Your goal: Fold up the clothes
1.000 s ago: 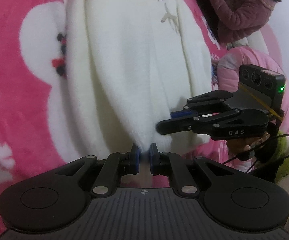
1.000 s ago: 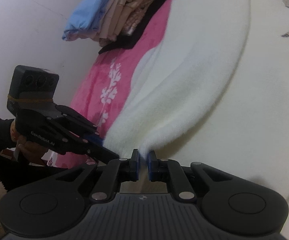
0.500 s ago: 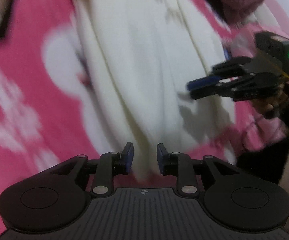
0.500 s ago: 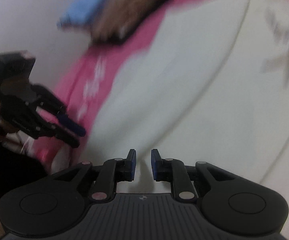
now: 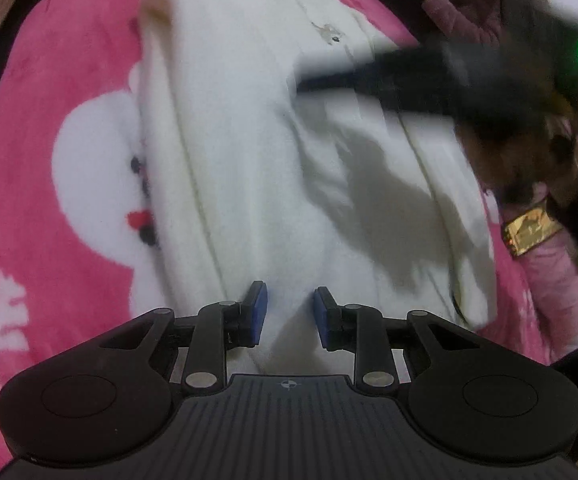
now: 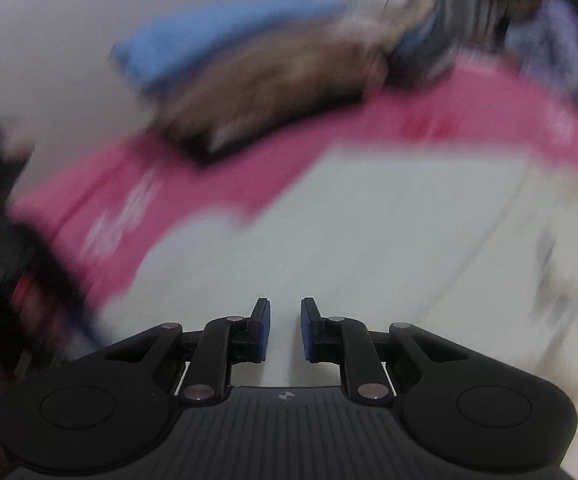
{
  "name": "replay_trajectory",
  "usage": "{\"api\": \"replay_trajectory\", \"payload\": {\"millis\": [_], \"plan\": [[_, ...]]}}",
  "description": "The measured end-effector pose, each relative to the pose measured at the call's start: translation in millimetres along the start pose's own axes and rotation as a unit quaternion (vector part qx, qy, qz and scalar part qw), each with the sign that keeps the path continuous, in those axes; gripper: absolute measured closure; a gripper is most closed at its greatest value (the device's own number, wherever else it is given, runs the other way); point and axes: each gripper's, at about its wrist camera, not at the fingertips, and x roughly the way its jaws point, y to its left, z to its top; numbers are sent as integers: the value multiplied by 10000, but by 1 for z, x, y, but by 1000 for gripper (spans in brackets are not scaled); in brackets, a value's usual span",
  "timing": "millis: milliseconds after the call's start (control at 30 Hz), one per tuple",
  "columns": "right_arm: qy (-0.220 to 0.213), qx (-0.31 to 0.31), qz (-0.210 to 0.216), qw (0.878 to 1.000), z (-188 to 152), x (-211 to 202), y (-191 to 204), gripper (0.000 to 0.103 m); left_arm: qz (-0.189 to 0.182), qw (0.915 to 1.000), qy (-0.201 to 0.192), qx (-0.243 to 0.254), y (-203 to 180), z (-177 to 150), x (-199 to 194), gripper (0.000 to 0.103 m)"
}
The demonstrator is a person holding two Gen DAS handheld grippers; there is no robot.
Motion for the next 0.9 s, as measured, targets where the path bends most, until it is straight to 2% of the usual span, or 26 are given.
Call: {"api": "replay_trajectory", "payload": {"millis": [133, 233, 267, 400, 467, 567, 600, 633, 700, 767, 800, 867, 900], "plan": [[147, 483, -902, 9946, 1, 53, -53, 87, 31, 9998, -24, 201, -5, -3, 2, 76], [28, 931, -753, 9928, -10, 59, -83, 90, 13, 9998, -110, 192, -8, -7, 1, 76], [68, 1203, -708, 9902, -5, 54, -88, 90, 3, 9998, -130, 169, -9, -8, 2, 76], [-452, 1503, -797, 9844, 26, 45, -104, 88, -64, 9997, -159, 153, -9, -8, 2, 75], [-492, 1695, -897, 9802, 39, 58, -120, 87, -95, 9997, -131, 190, -9, -7, 4, 75], [50, 2076, -986, 9732, 35, 101, -152, 89, -140, 9996, -95, 239, -8, -4, 4, 75], [101, 2432, -896, 9658, 39, 101, -162, 89, -153, 9996, -99, 236, -7, -3, 3, 75], [178, 2838, -817, 9552, 47, 96, -170, 85, -168, 9996, -103, 216, -6, -4, 3, 75], [190, 3277, -477, 9434, 65, 81, -176, 78, -221, 9996, -86, 130, -4, -2, 1, 75], [250, 3290, -418, 9431, 85, 70, -176, 75, -359, 9993, -43, -47, 0, 7, -8, 75], [337, 3268, -456, 9434, 94, 68, -175, 68, -416, 9990, -138, -99, 4, 16, -15, 75], [532, 3259, -588, 9421, 111, 72, -177, 67, -358, 9980, -520, -68, 11, 38, -31, 72], [623, 3304, -665, 9394, 118, 75, -179, 66, -227, 9968, -770, -23, 17, 54, -36, 66]]}}
